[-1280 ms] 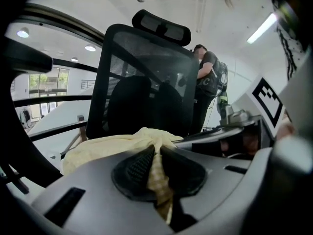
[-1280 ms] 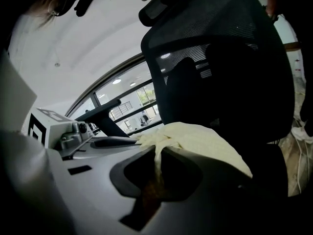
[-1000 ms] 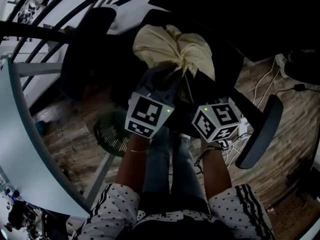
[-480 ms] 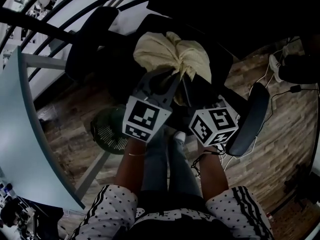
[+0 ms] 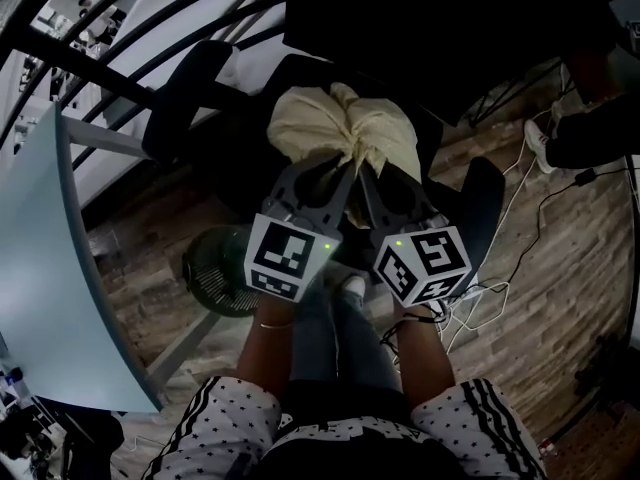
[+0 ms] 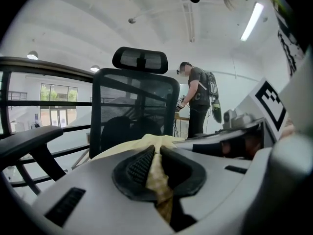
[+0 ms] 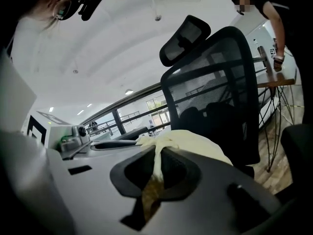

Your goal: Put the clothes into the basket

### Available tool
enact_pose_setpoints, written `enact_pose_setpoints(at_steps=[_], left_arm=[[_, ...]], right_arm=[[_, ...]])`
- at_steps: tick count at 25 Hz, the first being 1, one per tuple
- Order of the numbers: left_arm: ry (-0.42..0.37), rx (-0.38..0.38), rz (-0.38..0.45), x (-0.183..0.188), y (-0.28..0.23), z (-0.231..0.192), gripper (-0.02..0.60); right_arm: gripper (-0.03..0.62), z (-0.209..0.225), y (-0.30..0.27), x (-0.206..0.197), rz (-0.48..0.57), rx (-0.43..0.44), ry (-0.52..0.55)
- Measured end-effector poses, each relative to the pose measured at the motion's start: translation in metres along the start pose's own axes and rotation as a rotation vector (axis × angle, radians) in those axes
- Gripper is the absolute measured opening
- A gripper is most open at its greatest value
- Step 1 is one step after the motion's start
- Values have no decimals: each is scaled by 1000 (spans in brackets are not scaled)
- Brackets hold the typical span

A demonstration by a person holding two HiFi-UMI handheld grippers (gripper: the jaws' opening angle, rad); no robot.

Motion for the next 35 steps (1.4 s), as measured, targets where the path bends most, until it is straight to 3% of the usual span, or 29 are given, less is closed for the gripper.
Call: enact_pose_setpoints(at_steps=[5,11,35], left_arm=[[18,-4,21,16,12,14,41],[-4,6,28,38,22,32,41],[-86,26,92,147,71,69,40]], right_arm=[[38,-9,20,15,19,-14,49],[38,-14,44,34,58,-8,15],[38,-52,109,131,170,12,46]])
Point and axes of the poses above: the fingertips, and each gripper's own axes: y backward along the fingers, z to its right, x out of its top, the point moved 3 cm from there along y, backward along the fingers, and after that the axes turned 2 degrees about -z, right-handed, at the moved point
